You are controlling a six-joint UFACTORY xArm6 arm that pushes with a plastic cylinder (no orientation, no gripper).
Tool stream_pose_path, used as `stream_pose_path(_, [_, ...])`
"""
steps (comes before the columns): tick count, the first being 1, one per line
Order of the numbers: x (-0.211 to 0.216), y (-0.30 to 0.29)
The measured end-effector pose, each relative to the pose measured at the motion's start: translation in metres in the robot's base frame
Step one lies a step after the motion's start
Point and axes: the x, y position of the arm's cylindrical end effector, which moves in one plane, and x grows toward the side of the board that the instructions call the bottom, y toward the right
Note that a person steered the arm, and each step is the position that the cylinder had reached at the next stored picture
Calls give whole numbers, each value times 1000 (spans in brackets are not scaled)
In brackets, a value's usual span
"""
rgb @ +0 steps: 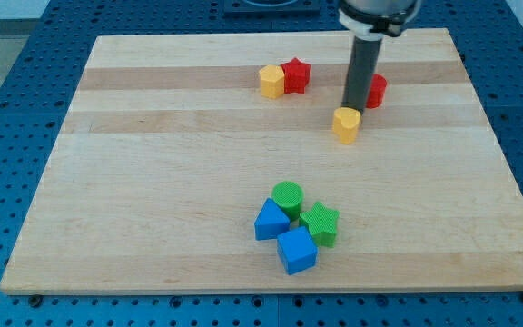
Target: Push the yellow heart towards the center right
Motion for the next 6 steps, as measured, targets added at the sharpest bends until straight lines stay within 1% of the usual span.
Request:
stream_pose_path(1, [0, -42])
stream_pose_path(2, [9, -62])
stream_pose_path(3, [32, -55])
stream_pose_path(6, [35, 50])
